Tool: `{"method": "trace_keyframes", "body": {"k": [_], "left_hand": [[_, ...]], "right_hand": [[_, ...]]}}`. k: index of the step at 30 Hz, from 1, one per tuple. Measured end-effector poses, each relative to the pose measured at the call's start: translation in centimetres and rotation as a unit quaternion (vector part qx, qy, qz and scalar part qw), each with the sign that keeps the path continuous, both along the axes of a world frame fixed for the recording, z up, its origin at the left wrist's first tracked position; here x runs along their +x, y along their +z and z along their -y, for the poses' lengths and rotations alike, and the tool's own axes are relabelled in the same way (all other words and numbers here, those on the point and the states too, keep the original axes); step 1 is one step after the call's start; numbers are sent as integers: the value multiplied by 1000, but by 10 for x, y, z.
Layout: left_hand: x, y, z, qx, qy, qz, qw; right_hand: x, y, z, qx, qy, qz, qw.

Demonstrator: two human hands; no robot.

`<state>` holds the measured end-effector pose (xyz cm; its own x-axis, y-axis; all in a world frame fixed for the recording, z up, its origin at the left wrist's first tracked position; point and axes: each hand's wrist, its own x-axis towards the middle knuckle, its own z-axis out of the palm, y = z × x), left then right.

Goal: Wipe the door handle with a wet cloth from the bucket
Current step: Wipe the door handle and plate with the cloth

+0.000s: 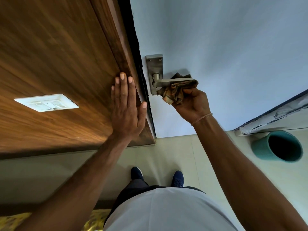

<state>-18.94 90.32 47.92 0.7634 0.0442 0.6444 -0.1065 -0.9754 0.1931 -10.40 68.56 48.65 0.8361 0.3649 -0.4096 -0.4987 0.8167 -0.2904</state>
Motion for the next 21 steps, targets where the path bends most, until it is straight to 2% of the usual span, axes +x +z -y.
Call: {"method": "trace_keyframes", "body": {"k": [2, 3, 4, 5, 6, 8, 9, 10, 12, 15, 21], "left_hand": [[0, 0, 0, -2, 0, 1, 1000], [0, 0, 1, -3, 1, 0, 1000], [0, 1, 1, -3, 3, 0, 1000], [0, 0, 2, -3, 5, 0, 1000], [1, 0, 3, -3, 6, 0, 1000], [1, 0, 4, -2, 8, 2, 1000], [1, 0, 5, -3, 10, 4, 1000], [1, 0, 5, -4, 11, 7, 1000], [1, 0, 5, -9, 6, 6, 1000], [-1, 2, 2, -11, -1, 3, 1000], [-3, 4, 2, -12, -7, -6, 1000]], "right_hand": [[-3, 5, 1, -78, -47, 39, 995], [-6, 9, 0, -154, -80, 62, 983], [-9, 13, -2, -256, -116, 86, 956], [-12, 15, -3, -372, -150, 127, 907], [-15, 16, -3, -492, -183, 176, 832], [-19, 15, -6, -671, -219, 290, 646], [-20, 15, -10, -714, -221, 351, 564], [-21, 16, -17, -731, -218, 406, 503], [-23, 19, -34, -746, -196, 481, 416], [-21, 19, -59, -794, -157, 508, 295], [-3, 4, -66, -777, -151, 595, 139]]}}
